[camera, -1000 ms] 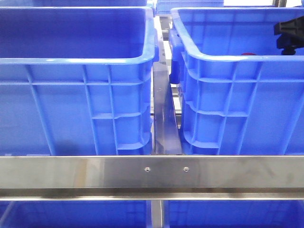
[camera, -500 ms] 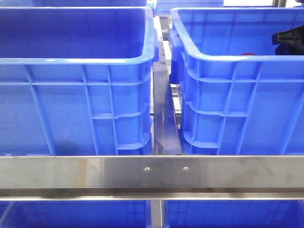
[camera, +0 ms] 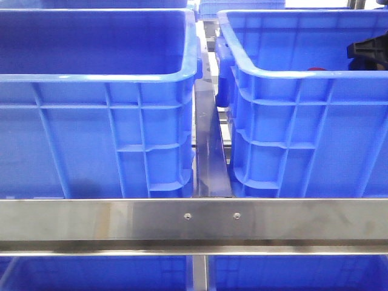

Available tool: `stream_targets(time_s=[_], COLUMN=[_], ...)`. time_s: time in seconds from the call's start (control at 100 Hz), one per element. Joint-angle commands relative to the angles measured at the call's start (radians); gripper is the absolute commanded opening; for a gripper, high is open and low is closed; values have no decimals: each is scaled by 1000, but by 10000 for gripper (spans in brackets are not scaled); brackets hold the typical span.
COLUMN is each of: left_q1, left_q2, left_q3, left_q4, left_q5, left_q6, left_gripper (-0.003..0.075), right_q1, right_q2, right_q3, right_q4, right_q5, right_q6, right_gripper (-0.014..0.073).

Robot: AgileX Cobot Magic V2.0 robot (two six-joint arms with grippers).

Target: Pick red and yellow buttons and place in box

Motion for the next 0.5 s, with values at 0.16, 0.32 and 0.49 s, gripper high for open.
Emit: stream_targets(time_s=[0.16,0.32,0.49], left_q1=[1,1,1], left_q2=[4,4,4], left_q3=[-24,-24,-24], left_q4=[-17,-17,-17], left_q5=[-75,-75,-75], left_q6=[-6,-6,-6], left_gripper=[-19,-19,-19], right_q1=[-8,-8,-8], right_q2=[-54,-64,-119], right_q3=[-28,-28,-21], right_q4=[102,102,102], right_q5=[29,25,23], right_q6=[-12,-8,-5], right_gripper=[616,616,616])
